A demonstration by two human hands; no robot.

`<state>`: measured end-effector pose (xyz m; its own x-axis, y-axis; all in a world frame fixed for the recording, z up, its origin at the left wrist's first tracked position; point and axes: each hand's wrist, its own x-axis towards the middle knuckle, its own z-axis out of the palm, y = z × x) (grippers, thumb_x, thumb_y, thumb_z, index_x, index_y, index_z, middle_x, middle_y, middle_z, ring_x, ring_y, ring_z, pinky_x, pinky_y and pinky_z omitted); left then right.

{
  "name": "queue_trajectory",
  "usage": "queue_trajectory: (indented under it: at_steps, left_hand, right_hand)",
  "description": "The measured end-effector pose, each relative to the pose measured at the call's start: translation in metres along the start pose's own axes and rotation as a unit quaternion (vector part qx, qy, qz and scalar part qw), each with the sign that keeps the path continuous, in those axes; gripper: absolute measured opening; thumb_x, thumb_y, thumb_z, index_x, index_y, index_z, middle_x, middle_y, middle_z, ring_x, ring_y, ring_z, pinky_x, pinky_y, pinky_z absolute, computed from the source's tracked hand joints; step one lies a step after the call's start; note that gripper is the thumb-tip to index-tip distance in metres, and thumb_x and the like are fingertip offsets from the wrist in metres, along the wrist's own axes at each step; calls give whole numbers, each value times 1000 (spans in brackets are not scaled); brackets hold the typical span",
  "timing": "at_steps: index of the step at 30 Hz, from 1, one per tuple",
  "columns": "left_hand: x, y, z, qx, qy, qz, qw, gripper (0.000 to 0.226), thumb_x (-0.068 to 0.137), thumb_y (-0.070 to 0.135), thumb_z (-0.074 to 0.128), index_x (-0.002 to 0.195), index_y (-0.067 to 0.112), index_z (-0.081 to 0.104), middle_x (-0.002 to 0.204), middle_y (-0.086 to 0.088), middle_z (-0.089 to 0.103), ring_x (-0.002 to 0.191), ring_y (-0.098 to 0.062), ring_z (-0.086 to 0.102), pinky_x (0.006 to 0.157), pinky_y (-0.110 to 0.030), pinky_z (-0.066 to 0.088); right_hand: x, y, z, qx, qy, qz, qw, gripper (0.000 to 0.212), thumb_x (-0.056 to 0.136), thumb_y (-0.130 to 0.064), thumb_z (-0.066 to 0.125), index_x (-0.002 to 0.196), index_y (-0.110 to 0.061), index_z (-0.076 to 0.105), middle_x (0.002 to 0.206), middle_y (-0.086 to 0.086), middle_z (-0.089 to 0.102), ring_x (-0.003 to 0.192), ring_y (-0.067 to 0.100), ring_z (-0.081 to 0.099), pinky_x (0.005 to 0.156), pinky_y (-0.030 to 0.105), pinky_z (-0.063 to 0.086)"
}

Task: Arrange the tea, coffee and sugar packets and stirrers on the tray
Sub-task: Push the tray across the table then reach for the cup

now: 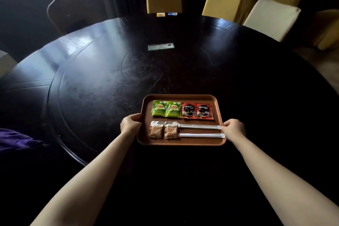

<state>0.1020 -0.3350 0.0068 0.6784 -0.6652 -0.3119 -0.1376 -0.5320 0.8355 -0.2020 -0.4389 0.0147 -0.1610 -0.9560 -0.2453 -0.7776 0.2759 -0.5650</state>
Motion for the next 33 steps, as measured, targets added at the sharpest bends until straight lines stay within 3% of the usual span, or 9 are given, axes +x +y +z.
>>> queue_trajectory:
  at_steps: [3,9,12,14,19,23,25,30,33]
  left_hand:
    - [-2,-3,-5,-7,-8,7,1000,44,65,-2,58,101,20,71,95,2,72,93,-16,66,90,-35,52]
    - [-16,-13,-35,67,-59,75,993,34,78,19,64,112,15,66,108,-6,71,103,-17,64,95,-33,47]
    - [-31,-25,-67,119,-69,102,985,36,83,22,61,118,15,61,113,-6,69,105,-15,62,94,-25,43]
    - [-44,-40,-98,133,-57,103,984,36,85,22,60,120,15,60,114,-6,68,103,-15,62,92,-25,43]
    - [-90,-92,-181,169,23,107,980,36,86,21,60,121,14,59,115,-9,68,101,-17,62,93,-29,44]
    - [-133,-142,-230,239,48,95,965,42,88,19,56,128,10,53,127,-13,60,117,-22,56,96,-28,38]
    - [-152,-170,-250,255,67,70,962,48,88,20,56,133,10,46,134,-15,54,125,-25,49,101,-30,34]
    - [-196,-241,-267,280,101,-17,955,58,90,32,51,143,20,29,150,-12,32,142,-27,21,113,-41,18]
    - [-216,-277,-256,336,77,-78,935,59,92,41,42,144,27,21,156,-5,18,144,-24,8,114,-49,9]
  right_hand:
    - [-2,-3,-2,-11,-24,10,1000,14,79,-6,61,66,-7,67,86,16,71,81,31,66,72,34,53]
    - [-29,-13,2,-37,-28,16,999,21,83,-10,57,99,0,65,104,20,66,94,34,62,81,37,53]
    - [-65,-23,4,-63,15,-56,996,37,83,-7,53,120,-1,51,126,22,48,116,36,45,93,40,43]
    - [-97,-32,11,-46,16,-142,989,41,84,-6,53,124,-3,47,130,21,45,121,35,40,98,41,39]
    - [-181,-46,56,-9,-126,-335,934,30,83,-9,55,113,-5,55,117,15,57,113,29,48,97,36,40]
    - [-247,-54,91,-5,-236,-428,872,33,88,-22,53,119,-11,52,120,6,58,113,19,48,95,24,36]
    - [-275,-56,108,-12,-281,-455,845,40,90,-30,51,126,-13,48,126,4,55,119,17,44,98,23,34]
    - [-324,-50,148,-67,-393,-465,790,55,89,-41,48,137,-16,34,139,2,44,130,19,31,109,36,33]
    - [-340,-39,166,-91,-421,-449,782,50,90,-37,48,134,-14,39,136,6,48,124,22,40,105,36,37]
